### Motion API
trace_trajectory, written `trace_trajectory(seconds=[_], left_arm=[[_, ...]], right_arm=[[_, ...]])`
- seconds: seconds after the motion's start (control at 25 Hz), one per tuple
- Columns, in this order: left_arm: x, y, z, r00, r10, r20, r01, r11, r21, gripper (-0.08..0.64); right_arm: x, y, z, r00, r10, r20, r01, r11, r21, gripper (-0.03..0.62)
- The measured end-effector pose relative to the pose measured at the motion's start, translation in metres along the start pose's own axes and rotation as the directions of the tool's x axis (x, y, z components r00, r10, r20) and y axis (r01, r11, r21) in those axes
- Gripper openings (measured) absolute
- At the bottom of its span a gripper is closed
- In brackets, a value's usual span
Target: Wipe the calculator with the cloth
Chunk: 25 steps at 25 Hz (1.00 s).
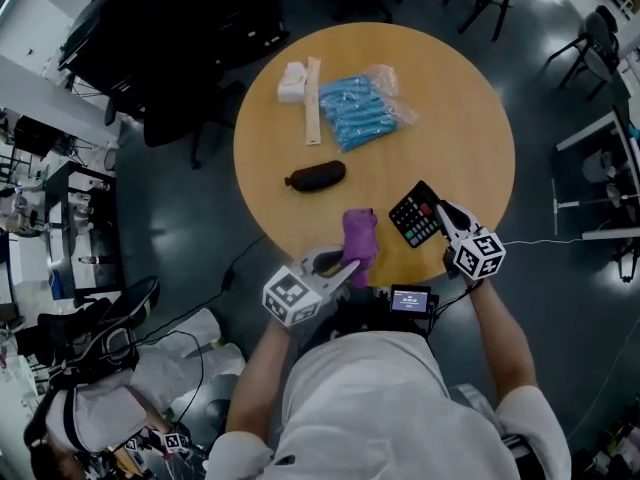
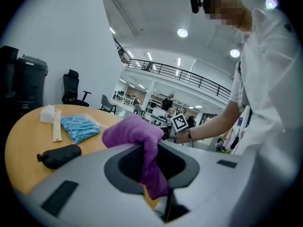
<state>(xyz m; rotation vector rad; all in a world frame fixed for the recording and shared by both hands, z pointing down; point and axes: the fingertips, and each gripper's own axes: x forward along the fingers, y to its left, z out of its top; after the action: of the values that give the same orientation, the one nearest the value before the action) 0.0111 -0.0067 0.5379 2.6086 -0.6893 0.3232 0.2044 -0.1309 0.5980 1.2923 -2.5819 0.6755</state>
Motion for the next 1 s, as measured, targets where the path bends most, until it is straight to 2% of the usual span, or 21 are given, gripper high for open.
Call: trace_trajectory(seconds=[0.36, 0.56, 1.0], left_arm=[[-0.007, -0.015, -0.008, 1.0, 0.003, 0.014, -0.003, 1.0, -0.03, 0.069], [-0.007, -0.016, -0.007, 0.999, 0.022, 0.039, -0.019, 0.997, -0.07, 0.069], [-0.009, -0.019, -0.013, 0.998, 0.041, 0.042, -0.036, 0.994, -0.102, 0.069]], right_arm=[[0.02, -0.039, -0.056, 0.999, 0.003, -0.051, 0.005, 0.989, 0.149, 0.049], [0.021, -0.061, -0.079, 0.996, -0.005, -0.087, 0.023, 0.979, 0.204, 0.049], [0.018, -0.093, -0.113, 0.998, -0.01, -0.058, 0.031, 0.929, 0.37, 0.049]])
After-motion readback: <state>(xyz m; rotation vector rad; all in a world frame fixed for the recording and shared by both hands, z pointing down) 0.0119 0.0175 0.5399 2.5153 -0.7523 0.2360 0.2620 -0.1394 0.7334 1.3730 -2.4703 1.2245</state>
